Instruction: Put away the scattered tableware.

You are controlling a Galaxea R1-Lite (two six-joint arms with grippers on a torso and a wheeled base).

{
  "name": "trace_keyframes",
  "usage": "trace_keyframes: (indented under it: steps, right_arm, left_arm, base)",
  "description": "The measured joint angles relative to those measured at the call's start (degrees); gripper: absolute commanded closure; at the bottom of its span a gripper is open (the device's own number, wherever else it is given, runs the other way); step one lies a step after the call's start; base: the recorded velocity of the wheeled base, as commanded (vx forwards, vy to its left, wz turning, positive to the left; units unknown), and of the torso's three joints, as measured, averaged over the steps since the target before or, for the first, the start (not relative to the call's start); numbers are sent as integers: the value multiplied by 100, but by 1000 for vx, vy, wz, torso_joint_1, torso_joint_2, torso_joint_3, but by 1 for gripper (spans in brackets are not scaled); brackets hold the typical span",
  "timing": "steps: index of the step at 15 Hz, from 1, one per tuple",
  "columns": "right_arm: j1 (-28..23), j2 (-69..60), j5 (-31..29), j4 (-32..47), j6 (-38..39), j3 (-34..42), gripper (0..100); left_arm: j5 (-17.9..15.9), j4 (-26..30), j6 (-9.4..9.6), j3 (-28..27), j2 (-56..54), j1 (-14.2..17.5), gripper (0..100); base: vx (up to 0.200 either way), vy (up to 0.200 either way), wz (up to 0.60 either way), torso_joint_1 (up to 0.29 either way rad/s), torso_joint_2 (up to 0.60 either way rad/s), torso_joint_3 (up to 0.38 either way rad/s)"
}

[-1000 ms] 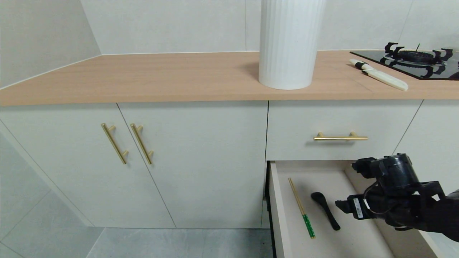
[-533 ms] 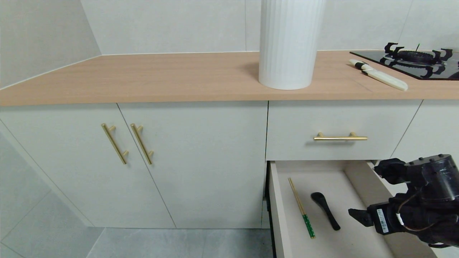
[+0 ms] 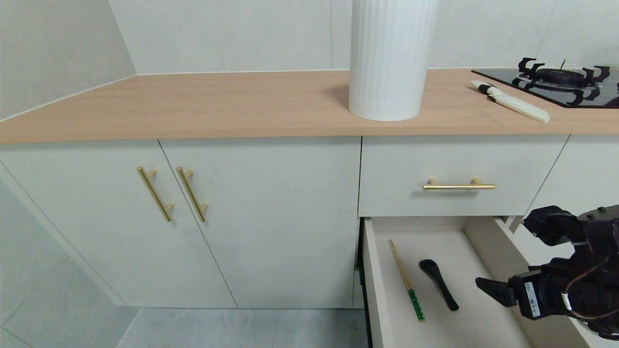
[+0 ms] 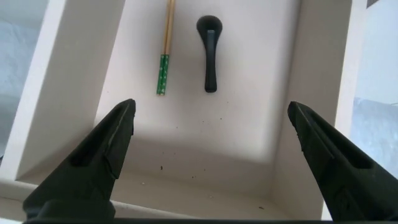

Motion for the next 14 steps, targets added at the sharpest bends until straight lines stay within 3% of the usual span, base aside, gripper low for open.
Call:
trace_keyframes:
  steps: [7,14]
  right_arm:
    - [293,-102,16,556,-26,22,0]
    - [830,29,245,1157,-23,55,0]
  left_arm:
    - [-2,2,2,0,0,0,0]
    - [-2,-1,2,0,0,0,0]
  base:
    - [-200,0,0,3,3,-2]
    - [0,0,0,0,0,0]
